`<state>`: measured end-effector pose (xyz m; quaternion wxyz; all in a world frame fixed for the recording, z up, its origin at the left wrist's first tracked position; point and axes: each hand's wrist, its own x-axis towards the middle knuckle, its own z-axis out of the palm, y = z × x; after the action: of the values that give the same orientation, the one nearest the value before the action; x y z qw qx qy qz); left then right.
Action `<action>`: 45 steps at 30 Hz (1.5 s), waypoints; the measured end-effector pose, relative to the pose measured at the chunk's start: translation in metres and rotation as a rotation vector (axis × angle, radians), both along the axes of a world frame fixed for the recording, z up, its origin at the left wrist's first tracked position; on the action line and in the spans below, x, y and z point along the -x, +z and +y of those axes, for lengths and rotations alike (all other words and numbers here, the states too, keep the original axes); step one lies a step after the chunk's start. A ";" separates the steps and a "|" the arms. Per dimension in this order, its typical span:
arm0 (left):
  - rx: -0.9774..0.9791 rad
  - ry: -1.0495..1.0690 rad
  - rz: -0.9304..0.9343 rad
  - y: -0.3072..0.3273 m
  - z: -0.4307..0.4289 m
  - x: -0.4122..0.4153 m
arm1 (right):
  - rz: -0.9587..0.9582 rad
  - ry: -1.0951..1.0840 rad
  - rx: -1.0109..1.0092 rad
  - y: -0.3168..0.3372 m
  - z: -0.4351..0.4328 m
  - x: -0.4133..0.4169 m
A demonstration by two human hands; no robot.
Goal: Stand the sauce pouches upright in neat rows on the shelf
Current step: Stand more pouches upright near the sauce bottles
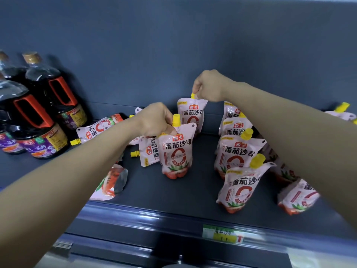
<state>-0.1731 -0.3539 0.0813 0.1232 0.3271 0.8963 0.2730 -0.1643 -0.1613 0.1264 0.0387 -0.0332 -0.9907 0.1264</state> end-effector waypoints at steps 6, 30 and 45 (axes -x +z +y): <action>0.028 0.052 0.026 0.000 -0.043 -0.001 | -0.066 0.122 -0.026 -0.007 -0.031 0.013; -0.003 0.302 0.094 -0.015 -0.157 0.000 | -0.637 0.317 -0.474 -0.106 -0.130 0.060; 0.011 0.261 0.129 -0.015 -0.142 0.011 | -0.509 0.306 -0.237 -0.089 -0.105 0.068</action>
<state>-0.1843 -0.4960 0.0661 0.0306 0.2237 0.9387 0.2604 -0.2324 -0.2661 0.0373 -0.2261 0.0904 -0.9699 0.0020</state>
